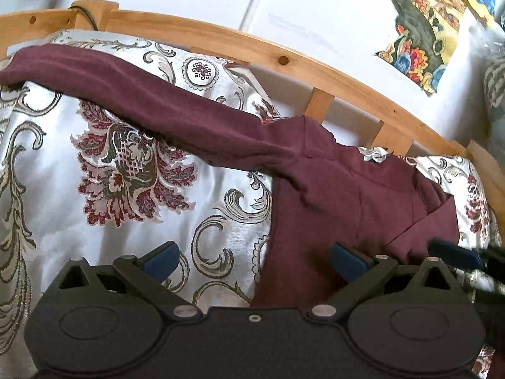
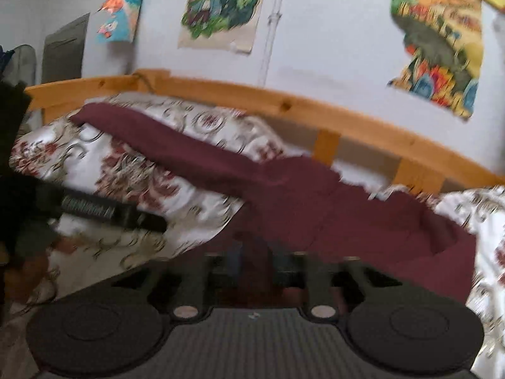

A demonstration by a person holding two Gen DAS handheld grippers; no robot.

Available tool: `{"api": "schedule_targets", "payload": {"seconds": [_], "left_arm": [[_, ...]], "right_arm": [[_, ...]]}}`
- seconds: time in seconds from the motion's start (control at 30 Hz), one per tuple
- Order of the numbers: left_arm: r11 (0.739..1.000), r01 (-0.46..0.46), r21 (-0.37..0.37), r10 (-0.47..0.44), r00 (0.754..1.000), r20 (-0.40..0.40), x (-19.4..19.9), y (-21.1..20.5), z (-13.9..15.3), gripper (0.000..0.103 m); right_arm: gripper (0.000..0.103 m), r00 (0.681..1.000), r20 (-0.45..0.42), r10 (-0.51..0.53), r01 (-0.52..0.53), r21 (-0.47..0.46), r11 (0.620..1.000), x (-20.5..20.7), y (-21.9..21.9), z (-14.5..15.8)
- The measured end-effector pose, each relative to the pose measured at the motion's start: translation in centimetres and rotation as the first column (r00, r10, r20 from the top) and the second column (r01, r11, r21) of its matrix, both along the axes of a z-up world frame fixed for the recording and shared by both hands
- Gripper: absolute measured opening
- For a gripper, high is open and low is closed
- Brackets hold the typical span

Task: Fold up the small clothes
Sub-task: 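Fold the held sleeve across the shirt body with the right tool and release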

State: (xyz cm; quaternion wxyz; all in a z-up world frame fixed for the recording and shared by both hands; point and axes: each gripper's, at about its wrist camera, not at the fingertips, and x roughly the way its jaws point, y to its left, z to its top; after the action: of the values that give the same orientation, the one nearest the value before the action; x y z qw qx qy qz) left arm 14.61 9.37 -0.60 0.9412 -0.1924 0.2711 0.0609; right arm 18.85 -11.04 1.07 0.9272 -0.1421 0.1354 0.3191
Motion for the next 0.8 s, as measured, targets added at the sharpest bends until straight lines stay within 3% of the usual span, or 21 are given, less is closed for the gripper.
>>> {"api": "schedule_targets", "payload": {"seconds": [0.2,0.3,0.47,0.6,0.7,0.8], "left_arm": [[0.999,0.022,-0.046,-0.02,0.999,0.043,0.0,0.6,-0.2,0.102],[0.996,0.074,-0.042,-0.071,0.996,0.05,0.2,0.0,-0.5,0.102],[0.986,0.158,0.047,-0.157,0.987,-0.017,0.8,-2.3,-2.1,0.102],[0.975,0.204,0.09,-0.197,0.977,-0.078,1.3,-3.6,-3.6,0.102],[0.969,0.226,0.103,-0.217,0.972,-0.087,1.5,-4.0,-4.3,0.102],[0.966,0.23,0.114,-0.22,0.971,-0.098,1.6,-4.1,-4.9,0.102]], "right_arm": [[0.087,0.998,-0.061,0.01,-0.009,0.002,1.0,-1.1,-3.1,-0.6],[0.089,0.994,-0.089,-0.062,0.062,0.001,0.998,-0.2,-5.8,-0.5],[0.089,0.964,-0.095,-0.248,0.247,-0.02,0.969,4.4,-10.7,0.2],[0.079,0.919,-0.096,-0.383,0.382,-0.027,0.924,9.6,-14.1,-0.2],[0.069,0.878,-0.133,-0.46,0.465,0.002,0.885,13.5,-16.5,-0.6],[0.065,0.845,-0.226,-0.485,0.514,0.092,0.853,16.1,-18.5,-1.1]]}}
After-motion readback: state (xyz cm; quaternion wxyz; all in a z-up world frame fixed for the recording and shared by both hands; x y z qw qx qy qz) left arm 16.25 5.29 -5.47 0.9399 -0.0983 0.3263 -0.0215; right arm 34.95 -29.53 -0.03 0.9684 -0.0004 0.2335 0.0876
